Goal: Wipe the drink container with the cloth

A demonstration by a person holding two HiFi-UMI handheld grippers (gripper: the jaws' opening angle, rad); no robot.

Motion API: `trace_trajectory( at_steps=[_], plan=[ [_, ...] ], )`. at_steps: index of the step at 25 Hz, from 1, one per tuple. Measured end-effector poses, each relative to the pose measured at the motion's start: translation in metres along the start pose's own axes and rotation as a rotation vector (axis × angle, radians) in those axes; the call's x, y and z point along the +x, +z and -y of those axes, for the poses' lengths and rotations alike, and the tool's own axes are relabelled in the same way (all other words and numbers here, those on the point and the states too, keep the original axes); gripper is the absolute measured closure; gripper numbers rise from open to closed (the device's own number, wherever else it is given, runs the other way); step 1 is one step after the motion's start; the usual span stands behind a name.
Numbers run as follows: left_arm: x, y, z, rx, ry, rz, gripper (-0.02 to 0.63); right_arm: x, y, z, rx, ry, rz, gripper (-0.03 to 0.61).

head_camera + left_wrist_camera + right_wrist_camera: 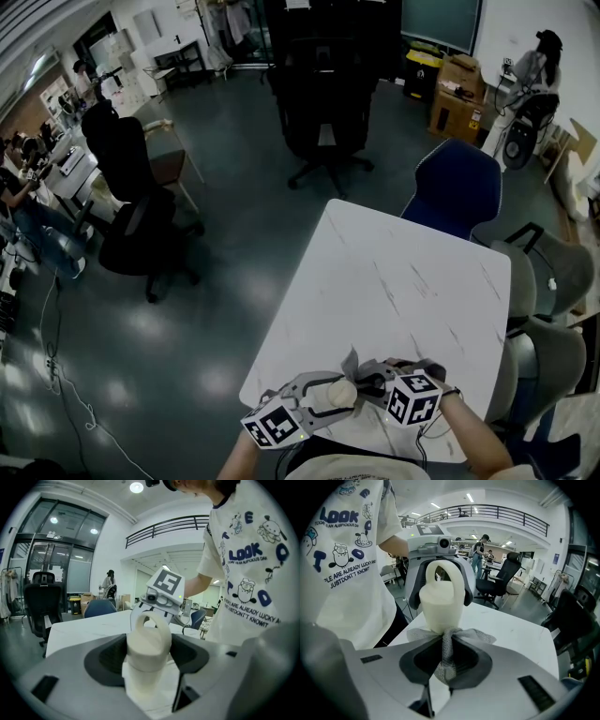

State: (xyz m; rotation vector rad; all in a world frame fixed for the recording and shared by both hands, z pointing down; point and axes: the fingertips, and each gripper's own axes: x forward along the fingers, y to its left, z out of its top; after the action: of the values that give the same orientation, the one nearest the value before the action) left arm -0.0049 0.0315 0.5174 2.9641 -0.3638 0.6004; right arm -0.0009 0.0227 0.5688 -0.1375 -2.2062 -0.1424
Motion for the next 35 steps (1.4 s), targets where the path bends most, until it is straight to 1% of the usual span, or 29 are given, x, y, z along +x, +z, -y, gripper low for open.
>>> trace_trajectory(
  at_steps=[3, 8, 16, 22, 28, 35],
  plan=[
    [0.001, -0.006, 0.002, -0.015, 0.006, -0.011, 0.327, 0.007, -0.007, -0.002, 0.026, -0.003, -0.006, 0.522],
    [0.002, 0.005, 0.002, -0.012, 0.013, 0.028, 0.327, 0.02, -0.018, -0.005, 0.085, -0.012, -0.009, 0.522],
    [0.003, 0.004, 0.001, -0.03, 0.031, 0.039, 0.327, 0.043, -0.035, -0.009, 0.164, -0.012, -0.028, 0.522],
    [0.002, 0.003, 0.0, -0.047, 0.051, 0.048, 0.327, 0.057, -0.044, -0.013, 0.271, -0.004, -0.002, 0.522],
    [0.002, 0.004, 0.001, -0.064, 0.079, 0.058, 0.327, 0.069, -0.054, -0.014, 0.312, -0.068, -0.029, 0.522],
    [0.002, 0.004, -0.003, -0.091, 0.137, 0.082, 0.327, 0.07, -0.057, -0.011, 0.386, -0.134, -0.019, 0.522]
  ],
)
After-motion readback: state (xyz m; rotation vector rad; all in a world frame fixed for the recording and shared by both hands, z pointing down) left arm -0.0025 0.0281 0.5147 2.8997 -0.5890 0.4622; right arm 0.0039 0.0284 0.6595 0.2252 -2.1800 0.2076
